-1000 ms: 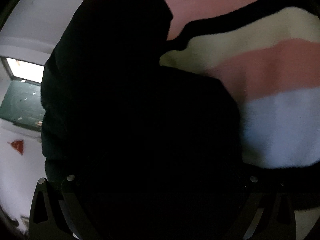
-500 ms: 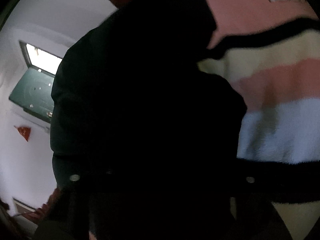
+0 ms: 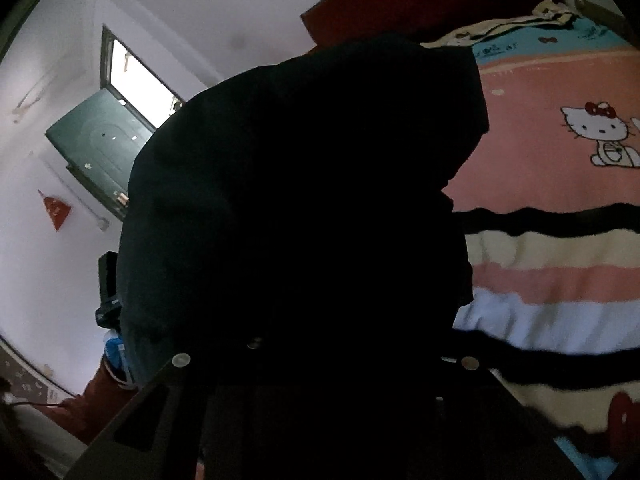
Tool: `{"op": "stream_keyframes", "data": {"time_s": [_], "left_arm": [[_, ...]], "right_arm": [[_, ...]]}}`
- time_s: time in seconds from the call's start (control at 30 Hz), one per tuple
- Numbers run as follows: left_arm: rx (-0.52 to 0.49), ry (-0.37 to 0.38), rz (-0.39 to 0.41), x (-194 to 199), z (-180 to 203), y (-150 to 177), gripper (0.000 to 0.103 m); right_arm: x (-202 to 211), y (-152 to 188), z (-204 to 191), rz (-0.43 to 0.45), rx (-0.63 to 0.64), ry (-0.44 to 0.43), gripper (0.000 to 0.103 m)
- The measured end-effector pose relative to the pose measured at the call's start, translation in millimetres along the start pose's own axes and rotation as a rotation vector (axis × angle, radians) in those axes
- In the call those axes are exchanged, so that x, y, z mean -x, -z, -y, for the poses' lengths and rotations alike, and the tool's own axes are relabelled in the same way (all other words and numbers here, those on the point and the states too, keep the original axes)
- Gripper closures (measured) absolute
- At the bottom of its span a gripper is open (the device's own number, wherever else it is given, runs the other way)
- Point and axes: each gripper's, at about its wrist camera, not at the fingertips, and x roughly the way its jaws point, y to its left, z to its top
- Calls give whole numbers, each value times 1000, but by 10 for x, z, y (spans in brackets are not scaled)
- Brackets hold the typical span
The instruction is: Fold large clothes
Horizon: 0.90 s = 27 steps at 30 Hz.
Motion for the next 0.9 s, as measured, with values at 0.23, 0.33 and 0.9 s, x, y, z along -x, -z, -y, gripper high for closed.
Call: {"op": "stream_keyframes", "data": {"time_s": [0.23,0.33,0.9], "left_arm": [[69,-62,-124,-221,-424,262,82],[55,-130,-164,-450,-632,414,79],[26,-269,-82,345,-907,279,48]], "right_arm": [[-236,91,266,-43,-91,45,80],[-486,251,455,-84,-157,96,78],[51,355,798,54,-150,486,18]]}}
